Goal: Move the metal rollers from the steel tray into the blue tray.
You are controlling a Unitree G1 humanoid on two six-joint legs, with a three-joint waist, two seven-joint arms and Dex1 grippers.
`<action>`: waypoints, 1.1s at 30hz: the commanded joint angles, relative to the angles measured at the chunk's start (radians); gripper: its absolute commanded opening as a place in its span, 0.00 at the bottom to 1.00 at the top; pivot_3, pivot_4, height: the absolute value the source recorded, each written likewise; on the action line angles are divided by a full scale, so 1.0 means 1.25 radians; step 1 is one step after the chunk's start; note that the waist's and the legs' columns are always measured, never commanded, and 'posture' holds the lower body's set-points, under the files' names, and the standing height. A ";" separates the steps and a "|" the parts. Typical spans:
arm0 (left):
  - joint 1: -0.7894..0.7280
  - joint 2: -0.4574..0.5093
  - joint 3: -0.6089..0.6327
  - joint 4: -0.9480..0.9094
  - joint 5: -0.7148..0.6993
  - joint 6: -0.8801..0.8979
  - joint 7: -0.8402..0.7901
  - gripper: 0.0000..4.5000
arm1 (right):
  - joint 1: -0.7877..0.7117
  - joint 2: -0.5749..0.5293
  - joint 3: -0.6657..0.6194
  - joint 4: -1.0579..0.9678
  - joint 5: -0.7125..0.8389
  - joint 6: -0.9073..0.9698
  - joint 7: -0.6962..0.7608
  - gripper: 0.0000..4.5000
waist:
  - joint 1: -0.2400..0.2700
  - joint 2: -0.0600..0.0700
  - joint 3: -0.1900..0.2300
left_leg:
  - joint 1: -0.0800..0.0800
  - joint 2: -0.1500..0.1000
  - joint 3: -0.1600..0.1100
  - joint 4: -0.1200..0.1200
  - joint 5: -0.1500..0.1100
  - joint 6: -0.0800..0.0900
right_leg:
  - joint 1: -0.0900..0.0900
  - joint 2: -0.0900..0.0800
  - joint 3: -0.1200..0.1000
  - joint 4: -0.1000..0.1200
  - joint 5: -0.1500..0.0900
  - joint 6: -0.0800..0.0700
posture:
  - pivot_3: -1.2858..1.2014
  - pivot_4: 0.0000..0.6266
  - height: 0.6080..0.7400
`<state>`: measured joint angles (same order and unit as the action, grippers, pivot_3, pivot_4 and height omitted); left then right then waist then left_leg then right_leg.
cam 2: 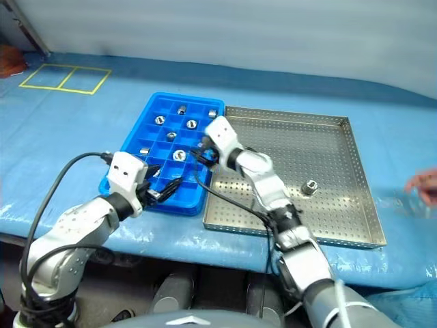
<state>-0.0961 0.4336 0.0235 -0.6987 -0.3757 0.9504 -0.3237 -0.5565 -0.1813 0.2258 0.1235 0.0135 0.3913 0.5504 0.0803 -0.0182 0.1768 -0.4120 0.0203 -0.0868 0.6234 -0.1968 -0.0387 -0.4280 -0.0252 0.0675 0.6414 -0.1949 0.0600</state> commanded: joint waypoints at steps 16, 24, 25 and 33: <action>-0.099 -0.025 -0.120 0.125 0.012 -0.103 -0.072 0.81 | 0.439 -0.206 -0.114 -0.714 0.005 0.601 -0.086 0.90 | -0.069 0.000 0.000 | 0.000 0.001 0.001 0.003 0.000 0.000 | 0.000 0.000 0.000 0.001 0.000 0.000 | 0.54 0.24 1.00; -0.100 -0.022 -0.121 0.132 0.017 -0.107 -0.077 0.81 | 0.477 -0.208 -0.110 -0.724 0.043 0.642 -0.106 0.90 | -0.075 0.000 0.000 | 0.000 0.001 0.001 0.003 0.000 0.000 | 0.000 0.000 0.000 0.001 0.000 0.001 | 0.54 0.24 1.00; -0.100 -0.021 -0.122 0.133 0.019 -0.107 -0.076 0.81 | 0.473 -0.205 -0.110 -0.721 0.046 0.643 -0.110 0.90 | -0.075 0.000 0.000 | 0.000 0.001 0.001 0.003 0.000 0.000 | 0.000 0.000 0.000 0.001 0.000 0.001 | 0.54 0.24 1.00; -0.097 -0.020 -0.120 0.129 0.023 -0.104 -0.074 0.81 | 0.465 -0.205 -0.108 -0.714 0.074 0.642 -0.127 0.90 | -0.075 0.000 0.000 | 0.000 0.001 0.001 0.003 -0.001 0.000 | 0.000 0.000 0.000 0.001 0.000 0.001 | 0.55 0.24 1.00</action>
<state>-0.2093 0.4048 -0.1288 -0.5239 -0.3543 0.8395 -0.4151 0.0230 -0.4348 0.0896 -0.7623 0.0902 1.1890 0.3925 -0.0130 -0.0186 0.1765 -0.4122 0.0215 -0.0853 0.6274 -0.1977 -0.0384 -0.4281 -0.0250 0.0677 0.6421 -0.1952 0.0607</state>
